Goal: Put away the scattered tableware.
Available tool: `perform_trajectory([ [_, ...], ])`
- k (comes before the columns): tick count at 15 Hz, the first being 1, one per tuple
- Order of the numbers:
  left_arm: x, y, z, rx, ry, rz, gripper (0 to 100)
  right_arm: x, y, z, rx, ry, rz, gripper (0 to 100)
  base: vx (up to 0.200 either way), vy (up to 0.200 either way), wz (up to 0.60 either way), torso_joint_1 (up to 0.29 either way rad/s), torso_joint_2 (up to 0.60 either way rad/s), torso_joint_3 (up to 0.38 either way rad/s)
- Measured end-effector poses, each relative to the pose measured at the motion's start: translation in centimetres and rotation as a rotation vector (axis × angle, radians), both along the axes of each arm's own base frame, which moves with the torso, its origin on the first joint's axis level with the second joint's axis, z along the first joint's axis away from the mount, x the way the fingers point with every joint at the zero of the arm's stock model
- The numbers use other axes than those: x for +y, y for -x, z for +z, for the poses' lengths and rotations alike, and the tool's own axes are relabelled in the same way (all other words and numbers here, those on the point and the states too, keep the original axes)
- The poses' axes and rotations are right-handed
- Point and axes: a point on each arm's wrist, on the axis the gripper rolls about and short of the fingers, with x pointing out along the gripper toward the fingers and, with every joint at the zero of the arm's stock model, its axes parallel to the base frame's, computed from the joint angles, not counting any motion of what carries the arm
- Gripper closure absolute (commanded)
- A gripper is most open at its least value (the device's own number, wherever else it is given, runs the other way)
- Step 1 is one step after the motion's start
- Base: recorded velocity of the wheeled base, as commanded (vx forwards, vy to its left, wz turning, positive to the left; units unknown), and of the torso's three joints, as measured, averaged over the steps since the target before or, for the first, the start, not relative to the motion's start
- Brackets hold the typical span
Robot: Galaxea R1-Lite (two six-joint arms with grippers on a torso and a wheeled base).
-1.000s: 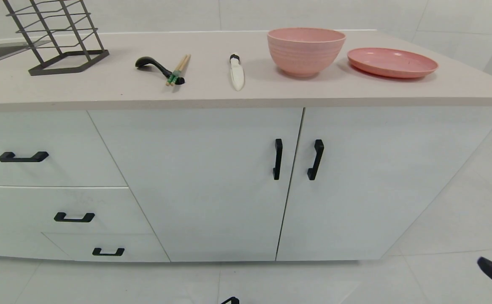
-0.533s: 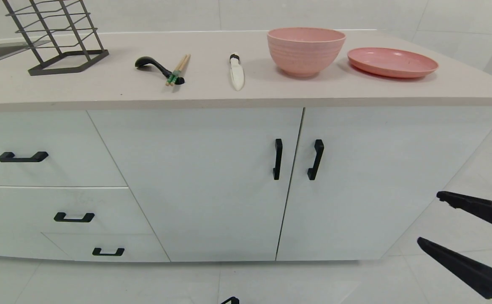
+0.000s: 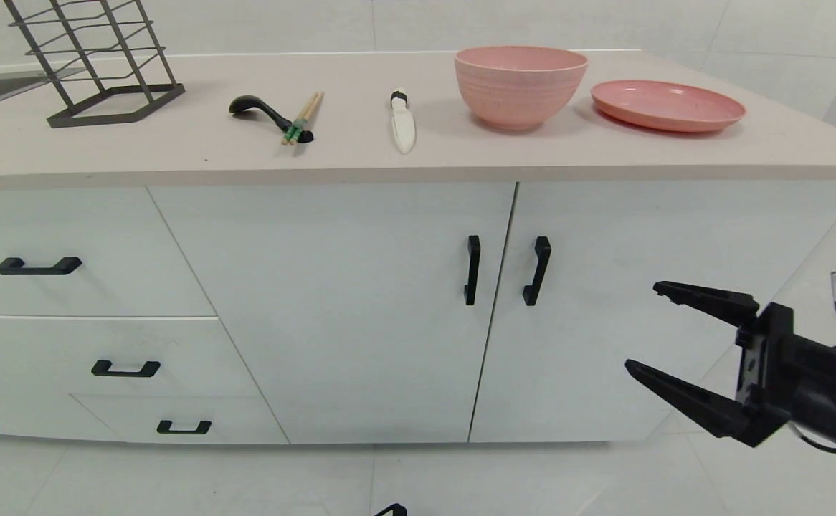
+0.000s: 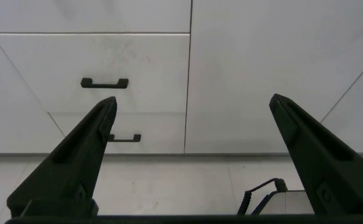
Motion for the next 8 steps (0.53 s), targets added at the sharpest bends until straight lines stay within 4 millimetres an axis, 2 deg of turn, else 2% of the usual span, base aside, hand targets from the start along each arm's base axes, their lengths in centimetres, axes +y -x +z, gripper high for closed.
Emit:
perform_trajectory([
  [3, 0.0, 0.0, 0.5, -0.051, 0.006, 0.001, 0, 1.2, -2.7, -0.9, 0.019, 0.016, 0.038, 0, 0.0, 0.0, 0.0, 0.0, 0.0, 0.0],
  [5, 0.0, 0.2, 1.8, -0.174, 0.009, 0.0, 0, 1.6, -3.6, -1.3, 0.031, 0.02, 0.046, 0, 0.0, 0.0, 0.0, 0.0, 0.0, 0.0],
  [8, 0.0, 0.2, 2.1, -0.203, 0.016, -0.017, 0, 2.3, -4.8, -1.3, 0.024, 0.02, 0.062, 0, 0.0, 0.0, 0.0, 0.0, 0.0, 0.0],
])
